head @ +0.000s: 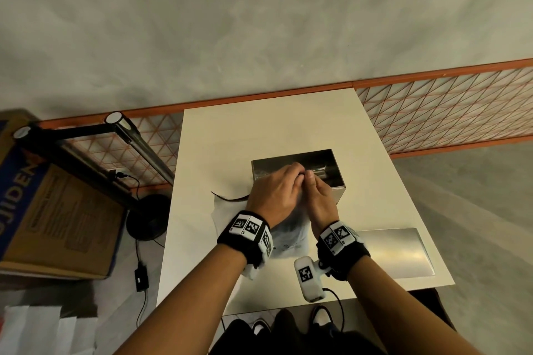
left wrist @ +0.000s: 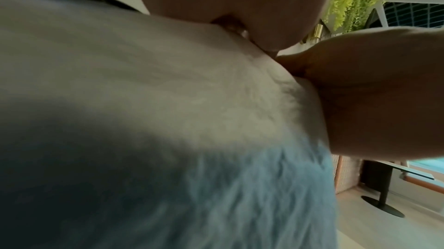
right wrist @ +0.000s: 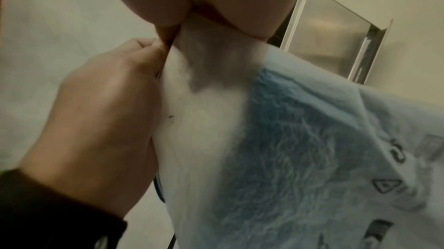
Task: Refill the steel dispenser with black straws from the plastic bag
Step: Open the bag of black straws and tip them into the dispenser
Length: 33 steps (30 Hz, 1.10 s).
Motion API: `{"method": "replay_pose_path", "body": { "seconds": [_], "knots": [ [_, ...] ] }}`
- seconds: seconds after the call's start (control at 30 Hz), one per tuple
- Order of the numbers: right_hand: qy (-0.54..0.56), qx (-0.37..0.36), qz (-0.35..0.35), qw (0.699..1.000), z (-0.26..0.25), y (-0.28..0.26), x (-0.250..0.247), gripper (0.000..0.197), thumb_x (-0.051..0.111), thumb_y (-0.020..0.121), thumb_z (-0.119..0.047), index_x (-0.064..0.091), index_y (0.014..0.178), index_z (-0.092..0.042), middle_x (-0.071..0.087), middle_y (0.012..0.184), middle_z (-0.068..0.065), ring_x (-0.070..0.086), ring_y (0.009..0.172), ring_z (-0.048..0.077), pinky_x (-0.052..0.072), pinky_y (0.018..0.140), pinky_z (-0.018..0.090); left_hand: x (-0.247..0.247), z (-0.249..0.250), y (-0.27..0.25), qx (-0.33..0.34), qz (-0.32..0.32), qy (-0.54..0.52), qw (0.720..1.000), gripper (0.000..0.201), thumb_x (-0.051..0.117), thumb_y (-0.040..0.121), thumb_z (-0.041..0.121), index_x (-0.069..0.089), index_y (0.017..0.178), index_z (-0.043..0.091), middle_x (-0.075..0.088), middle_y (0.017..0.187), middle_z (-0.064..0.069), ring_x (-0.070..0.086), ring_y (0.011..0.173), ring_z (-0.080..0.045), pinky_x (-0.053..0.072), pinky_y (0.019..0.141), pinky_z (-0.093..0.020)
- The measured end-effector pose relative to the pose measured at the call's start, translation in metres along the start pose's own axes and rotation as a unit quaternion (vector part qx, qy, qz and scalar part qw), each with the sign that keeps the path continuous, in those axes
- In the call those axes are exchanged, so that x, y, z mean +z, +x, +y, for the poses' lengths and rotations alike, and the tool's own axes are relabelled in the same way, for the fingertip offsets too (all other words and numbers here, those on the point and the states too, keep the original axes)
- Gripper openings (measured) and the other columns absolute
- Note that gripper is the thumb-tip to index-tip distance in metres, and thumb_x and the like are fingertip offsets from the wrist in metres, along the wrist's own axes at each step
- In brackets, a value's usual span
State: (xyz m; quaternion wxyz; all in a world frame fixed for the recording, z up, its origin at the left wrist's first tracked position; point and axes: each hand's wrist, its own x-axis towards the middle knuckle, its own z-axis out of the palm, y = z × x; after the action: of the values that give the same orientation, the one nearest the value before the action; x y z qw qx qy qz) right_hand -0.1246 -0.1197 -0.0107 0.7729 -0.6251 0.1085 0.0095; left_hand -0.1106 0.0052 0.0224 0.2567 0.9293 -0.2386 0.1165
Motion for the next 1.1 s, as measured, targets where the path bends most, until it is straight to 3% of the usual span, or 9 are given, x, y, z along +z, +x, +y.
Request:
{"method": "replay_pose_path", "body": {
  "seconds": [0.1,0.23,0.43,0.53,0.63,0.83,0.93,1.0,1.1],
  "knots": [
    [-0.009,-0.018,0.011,1.000,0.002,-0.002,0.002,0.037,0.042,0.104,-0.033,0.071,0.098,-0.011,0.071,0.097,0.017,0.065,0.089,0.018,0.052,0.087,0.043,0.000,0.002,-0.001,-0.008,-0.008,0.014,1.000,0.016,0.046,0.106,0.029,0.057,0.108,0.018,0.069,0.095,0.002,0.065,0.072,-0.027,0.037,0.056,-0.030],
    [-0.028,-0.026,0.042,0.998,-0.002,0.005,-0.002,0.037,0.043,0.104,-0.034,0.064,0.080,-0.014,0.061,0.072,0.000,0.053,0.070,0.015,0.046,0.068,0.038,-0.001,-0.009,-0.002,-0.034,-0.028,0.031,0.999,0.022,0.043,0.108,0.036,0.054,0.103,0.018,0.069,0.086,-0.001,0.063,0.068,-0.031,0.037,0.055,-0.033],
    [-0.031,0.006,0.085,0.996,-0.011,0.011,-0.007,0.038,0.047,0.102,-0.037,0.060,0.072,-0.018,0.060,0.065,-0.004,0.053,0.062,0.013,0.045,0.062,0.033,-0.015,-0.034,-0.009,-0.045,-0.067,-0.022,0.997,0.028,0.042,0.108,0.042,0.054,0.097,0.019,0.059,0.066,-0.002,0.057,0.059,-0.029,0.043,0.053,-0.037],
    [-0.087,0.021,0.097,0.991,-0.007,0.018,-0.006,0.045,0.047,0.101,-0.043,0.059,0.071,-0.012,0.062,0.068,0.007,0.056,0.066,0.020,0.049,0.066,0.040,-0.020,-0.035,-0.006,-0.068,-0.098,-0.064,0.991,0.028,0.046,0.107,0.038,0.058,0.094,0.017,0.052,0.061,0.004,0.056,0.061,-0.029,0.041,0.056,-0.039],
    [-0.129,0.035,0.091,0.987,0.003,0.022,-0.008,0.047,0.047,0.100,-0.045,0.065,0.082,-0.005,0.069,0.082,0.017,0.061,0.074,0.023,0.053,0.080,0.051,-0.015,-0.045,-0.005,-0.086,-0.136,-0.023,0.987,0.031,0.042,0.107,0.044,0.054,0.093,0.020,0.052,0.067,0.004,0.059,0.067,-0.033,0.042,0.058,-0.038],
    [-0.100,-0.001,0.013,0.995,-0.001,0.014,-0.007,0.036,0.045,0.103,-0.038,0.067,0.082,-0.018,0.066,0.077,-0.001,0.059,0.077,0.021,0.050,0.075,0.042,-0.011,-0.024,0.003,-0.075,-0.089,-0.025,0.993,0.027,0.042,0.106,0.043,0.057,0.102,0.022,0.070,0.094,0.001,0.065,0.083,-0.029,0.046,0.065,-0.037],
    [-0.072,-0.007,0.007,0.997,-0.008,0.006,-0.002,0.033,0.042,0.105,-0.028,0.069,0.088,-0.022,0.069,0.080,-0.008,0.062,0.081,0.010,0.050,0.080,0.033,-0.004,-0.006,0.013,-0.056,-0.094,-0.028,0.994,0.031,0.038,0.107,0.045,0.055,0.106,0.020,0.072,0.094,-0.005,0.067,0.084,-0.031,0.043,0.063,-0.036],
    [-0.043,0.004,0.014,0.999,-0.011,0.004,-0.004,0.033,0.041,0.105,-0.025,0.070,0.089,-0.020,0.071,0.084,-0.005,0.063,0.084,0.011,0.051,0.082,0.031,0.000,-0.002,0.018,-0.052,-0.105,-0.046,0.992,0.030,0.037,0.108,0.045,0.053,0.105,0.019,0.071,0.087,-0.007,0.067,0.081,-0.035,0.048,0.064,-0.040],
    [-0.034,0.007,0.007,0.999,-0.008,0.005,-0.011,0.034,0.044,0.104,-0.030,0.072,0.090,-0.019,0.072,0.091,0.005,0.065,0.090,0.019,0.052,0.089,0.040,0.002,-0.005,0.021,-0.056,-0.121,-0.061,0.989,0.026,0.039,0.108,0.040,0.052,0.104,0.018,0.069,0.081,-0.008,0.066,0.077,-0.038,0.051,0.065,-0.047]
  ]
}}
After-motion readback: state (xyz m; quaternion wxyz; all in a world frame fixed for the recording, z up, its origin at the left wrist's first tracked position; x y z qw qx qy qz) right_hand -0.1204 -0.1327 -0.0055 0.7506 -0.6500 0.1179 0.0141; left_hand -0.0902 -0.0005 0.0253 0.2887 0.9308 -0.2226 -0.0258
